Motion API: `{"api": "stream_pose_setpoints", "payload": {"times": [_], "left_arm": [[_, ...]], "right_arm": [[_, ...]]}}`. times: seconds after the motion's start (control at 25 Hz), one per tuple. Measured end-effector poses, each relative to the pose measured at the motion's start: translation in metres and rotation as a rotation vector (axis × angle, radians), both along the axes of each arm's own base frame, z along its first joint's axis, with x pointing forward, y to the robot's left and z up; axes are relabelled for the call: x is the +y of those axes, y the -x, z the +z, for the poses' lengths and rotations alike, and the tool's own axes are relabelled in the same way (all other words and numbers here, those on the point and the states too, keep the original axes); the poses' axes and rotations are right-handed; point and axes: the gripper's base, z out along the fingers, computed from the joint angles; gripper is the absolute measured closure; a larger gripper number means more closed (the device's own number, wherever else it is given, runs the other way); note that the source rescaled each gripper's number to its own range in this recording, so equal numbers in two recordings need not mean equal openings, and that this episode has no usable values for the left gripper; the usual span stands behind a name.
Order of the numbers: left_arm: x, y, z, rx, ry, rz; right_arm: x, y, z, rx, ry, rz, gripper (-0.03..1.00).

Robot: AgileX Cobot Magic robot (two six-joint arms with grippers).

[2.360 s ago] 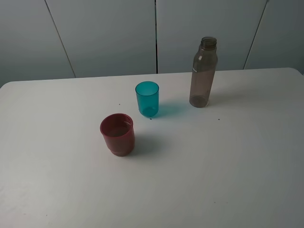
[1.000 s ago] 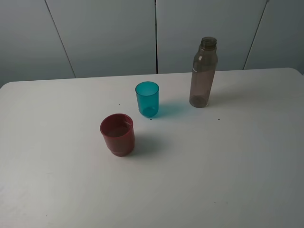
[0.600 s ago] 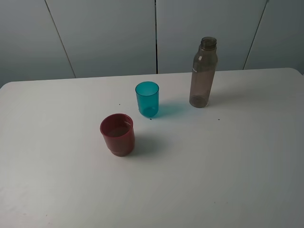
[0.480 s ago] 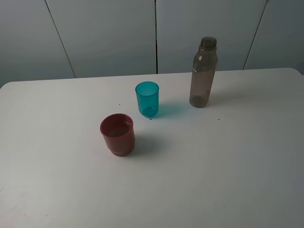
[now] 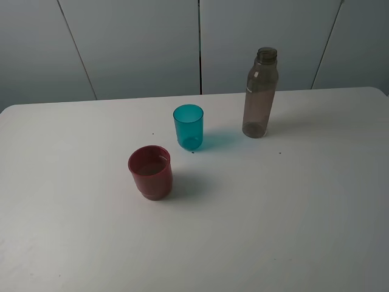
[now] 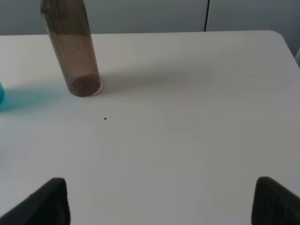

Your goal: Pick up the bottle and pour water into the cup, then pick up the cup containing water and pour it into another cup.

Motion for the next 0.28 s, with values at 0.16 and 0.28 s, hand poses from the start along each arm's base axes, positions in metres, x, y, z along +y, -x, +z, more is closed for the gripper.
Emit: {"api": "stream_pose_setpoints", "payload": {"times": [0.16,0.28], "left_arm": [[0.0,0.0,0.0,0.0,0.0,0.0],[0.0,0.0,0.0,0.0,0.0,0.0]], "right_arm": [[0.0,0.0,0.0,0.0,0.0,0.0,0.48],[0.0,0.0,0.0,0.0,0.0,0.0,0.48]]}}
